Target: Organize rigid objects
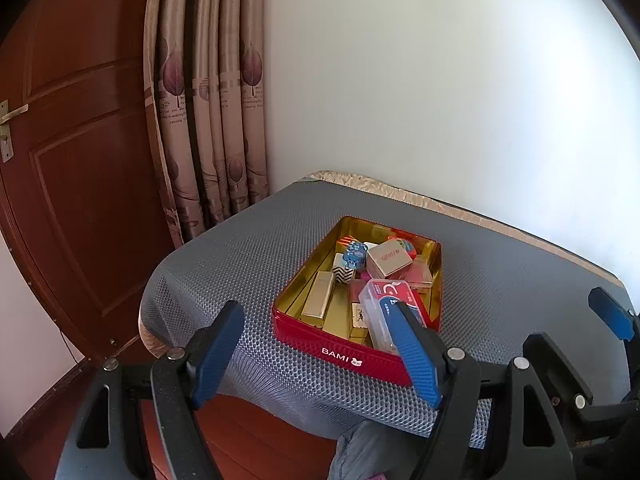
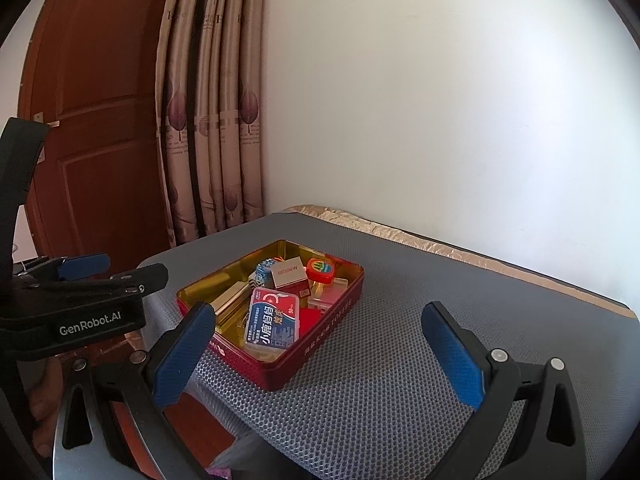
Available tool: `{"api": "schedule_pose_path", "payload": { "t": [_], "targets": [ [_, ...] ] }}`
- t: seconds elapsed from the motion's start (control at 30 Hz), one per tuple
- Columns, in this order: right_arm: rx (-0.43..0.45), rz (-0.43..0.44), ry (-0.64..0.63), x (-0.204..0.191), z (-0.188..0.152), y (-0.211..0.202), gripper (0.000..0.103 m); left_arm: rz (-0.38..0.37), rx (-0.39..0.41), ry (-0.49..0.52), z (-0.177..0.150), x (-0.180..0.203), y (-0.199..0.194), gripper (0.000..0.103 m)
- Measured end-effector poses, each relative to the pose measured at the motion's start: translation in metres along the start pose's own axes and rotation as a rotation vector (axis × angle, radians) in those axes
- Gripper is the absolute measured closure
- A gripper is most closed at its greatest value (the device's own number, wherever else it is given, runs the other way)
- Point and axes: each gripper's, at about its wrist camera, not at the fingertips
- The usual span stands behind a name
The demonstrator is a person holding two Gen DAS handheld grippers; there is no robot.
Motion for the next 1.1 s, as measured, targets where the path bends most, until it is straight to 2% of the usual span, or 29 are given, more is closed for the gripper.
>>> {"api": "schedule_pose_path", "payload": {
  "t": [1.1],
  "targets": [
    [-0.023, 0.013, 0.005, -0.0025, -0.0031, 0.0034, 0.001, 0.019, -0.020, 0.013, 0.0018, -0.0008, 0.0048, 0.026]
  ]
}}
Point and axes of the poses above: each gripper's, at about its wrist camera, not at the fingertips, and y roughly the way its jaws point, x to its right, z to its top, and after that the axes turned 11 degrees about -x, right-handed
